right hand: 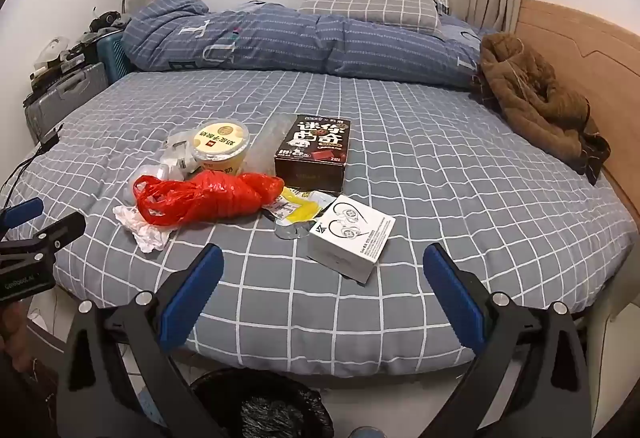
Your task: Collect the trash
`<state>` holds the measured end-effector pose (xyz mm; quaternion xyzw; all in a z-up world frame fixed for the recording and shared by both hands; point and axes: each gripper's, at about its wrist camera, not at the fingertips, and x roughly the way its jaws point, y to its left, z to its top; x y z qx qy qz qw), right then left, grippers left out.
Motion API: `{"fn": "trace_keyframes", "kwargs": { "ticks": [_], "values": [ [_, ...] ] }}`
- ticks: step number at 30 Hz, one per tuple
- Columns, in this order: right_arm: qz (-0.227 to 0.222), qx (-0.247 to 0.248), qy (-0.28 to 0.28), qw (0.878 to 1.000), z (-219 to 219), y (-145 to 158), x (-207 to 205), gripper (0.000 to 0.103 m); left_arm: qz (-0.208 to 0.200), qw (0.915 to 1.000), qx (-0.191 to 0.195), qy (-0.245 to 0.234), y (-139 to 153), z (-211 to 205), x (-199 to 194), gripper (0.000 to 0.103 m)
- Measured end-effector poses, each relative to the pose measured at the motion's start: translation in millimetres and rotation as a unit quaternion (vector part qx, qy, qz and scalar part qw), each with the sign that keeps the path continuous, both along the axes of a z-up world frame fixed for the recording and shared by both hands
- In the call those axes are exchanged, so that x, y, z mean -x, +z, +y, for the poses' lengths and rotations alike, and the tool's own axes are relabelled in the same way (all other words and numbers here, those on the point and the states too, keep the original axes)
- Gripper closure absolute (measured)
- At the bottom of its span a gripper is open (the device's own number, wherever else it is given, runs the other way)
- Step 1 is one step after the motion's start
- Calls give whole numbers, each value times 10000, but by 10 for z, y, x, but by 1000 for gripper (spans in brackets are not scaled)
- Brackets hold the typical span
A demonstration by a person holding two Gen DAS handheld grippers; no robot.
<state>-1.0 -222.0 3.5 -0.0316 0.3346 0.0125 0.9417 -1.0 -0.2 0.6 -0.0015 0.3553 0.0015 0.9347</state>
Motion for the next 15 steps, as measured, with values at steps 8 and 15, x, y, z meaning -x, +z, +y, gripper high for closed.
{"fn": "trace_keyframes", "kwargs": {
  "ticks": [8, 15],
  "values": [
    [32, 64, -29, 10000, 20, -42, -34, 8, 61, 10000, 51, -4, 14, 8, 3, 6],
    [35, 23, -8, 10000, 39, -37, 2, 8, 62, 10000, 2, -12, 26, -11, -5, 6]
  ]
}}
